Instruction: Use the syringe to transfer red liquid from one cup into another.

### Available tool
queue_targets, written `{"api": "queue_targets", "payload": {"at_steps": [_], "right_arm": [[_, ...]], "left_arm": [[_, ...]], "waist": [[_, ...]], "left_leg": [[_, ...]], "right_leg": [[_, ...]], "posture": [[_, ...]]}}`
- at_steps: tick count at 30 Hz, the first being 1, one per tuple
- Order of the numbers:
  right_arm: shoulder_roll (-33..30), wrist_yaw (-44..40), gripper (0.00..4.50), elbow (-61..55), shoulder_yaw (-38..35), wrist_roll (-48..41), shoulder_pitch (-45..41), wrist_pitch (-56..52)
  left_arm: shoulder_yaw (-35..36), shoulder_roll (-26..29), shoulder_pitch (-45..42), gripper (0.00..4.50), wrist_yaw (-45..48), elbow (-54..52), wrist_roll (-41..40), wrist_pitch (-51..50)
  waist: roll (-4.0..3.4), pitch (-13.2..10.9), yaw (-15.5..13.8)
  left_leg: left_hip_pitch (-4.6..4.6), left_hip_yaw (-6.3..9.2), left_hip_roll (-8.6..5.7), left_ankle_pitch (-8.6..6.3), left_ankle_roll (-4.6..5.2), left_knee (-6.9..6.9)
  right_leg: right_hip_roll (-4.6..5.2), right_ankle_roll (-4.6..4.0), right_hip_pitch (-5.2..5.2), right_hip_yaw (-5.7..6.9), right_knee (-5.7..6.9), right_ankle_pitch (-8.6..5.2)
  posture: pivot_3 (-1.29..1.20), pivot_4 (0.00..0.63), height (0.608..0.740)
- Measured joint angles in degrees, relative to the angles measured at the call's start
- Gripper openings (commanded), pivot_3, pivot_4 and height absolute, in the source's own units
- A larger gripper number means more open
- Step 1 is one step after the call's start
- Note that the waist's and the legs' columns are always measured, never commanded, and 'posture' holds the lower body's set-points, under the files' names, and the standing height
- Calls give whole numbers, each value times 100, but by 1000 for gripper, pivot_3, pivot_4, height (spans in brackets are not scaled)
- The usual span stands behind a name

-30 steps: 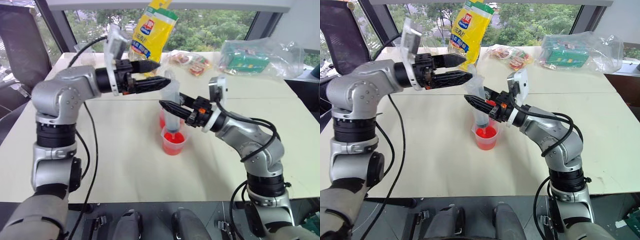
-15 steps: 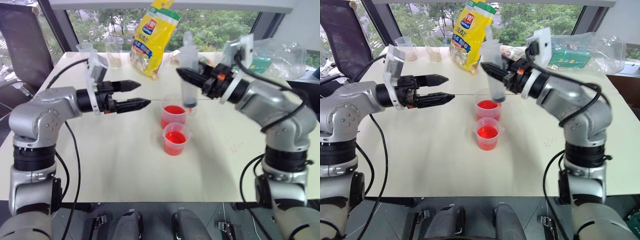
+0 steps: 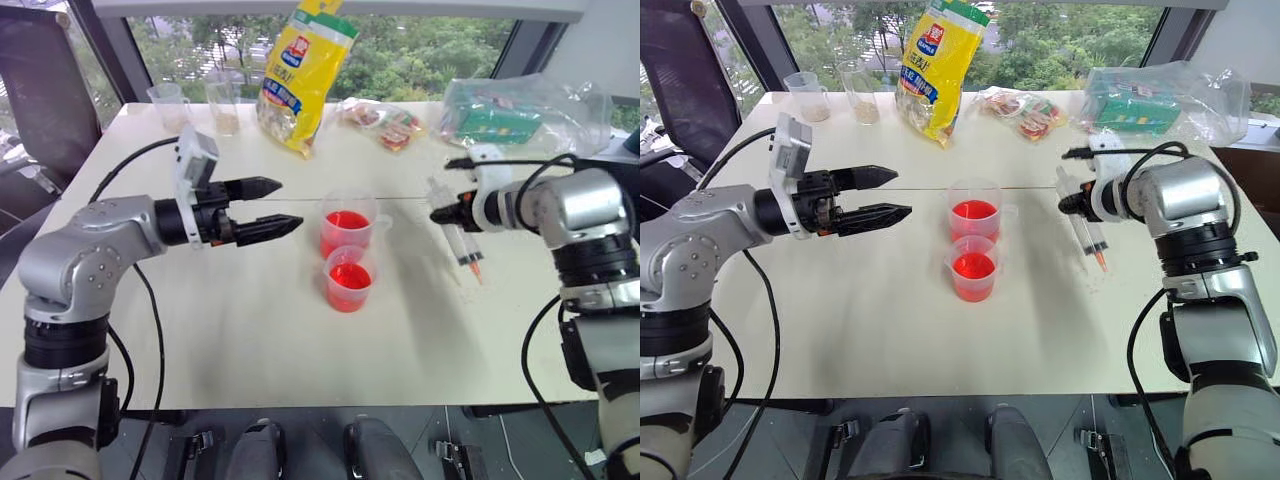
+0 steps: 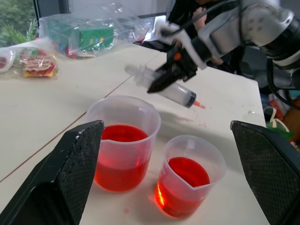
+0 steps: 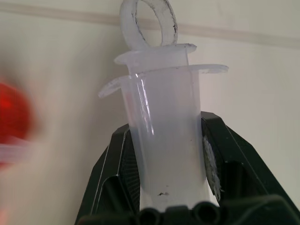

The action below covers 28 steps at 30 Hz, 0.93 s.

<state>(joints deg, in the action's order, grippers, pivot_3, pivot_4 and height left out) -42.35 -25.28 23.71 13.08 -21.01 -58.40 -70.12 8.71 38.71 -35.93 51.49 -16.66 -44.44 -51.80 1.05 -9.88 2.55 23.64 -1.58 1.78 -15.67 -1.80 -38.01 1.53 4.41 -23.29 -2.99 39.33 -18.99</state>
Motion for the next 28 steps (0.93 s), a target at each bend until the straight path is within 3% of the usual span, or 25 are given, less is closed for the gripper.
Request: {"api": "queue_targets", "payload": {"at_steps": [6,12,13,21,28], "right_arm": [[368,-289,1418,600,29,384,-18,185],[430,-512,4282,684,8,594,-28,217],[424,-593,4398,631,-2,611,-27,203],[-538,-1718,4398,-1277,-106,490,319,620],[-1495,-3077,4398,-3357,-827,-286,1447,1300]], "left_arm": [[5,71,174,4469,-194,-192,-81,-20],[7,202,267,4500,-288,-282,-168,-50],[7,224,274,4500,-298,-290,-229,-57],[109,578,312,4500,-256,-324,-411,-68],[213,900,467,4500,-192,-367,-502,-81]], "waist": [[0,0,-6],[0,0,-8],[0,0,-9],[-1,0,-19],[-1,0,-17]], "left_leg": [[0,1,0,0,0,-1],[0,2,0,0,-1,-2],[0,2,0,0,-1,-2],[1,6,0,-1,1,0],[-4,9,0,-2,3,-2]], "right_leg": [[-1,0,0,1,4,0],[-1,0,2,2,3,0],[0,0,2,2,3,0],[-1,1,3,6,-3,0],[0,1,13,8,-5,0]], "posture": [[0,150,740],[0,150,740],[0,150,740],[0,150,740],[0,150,740]]}}
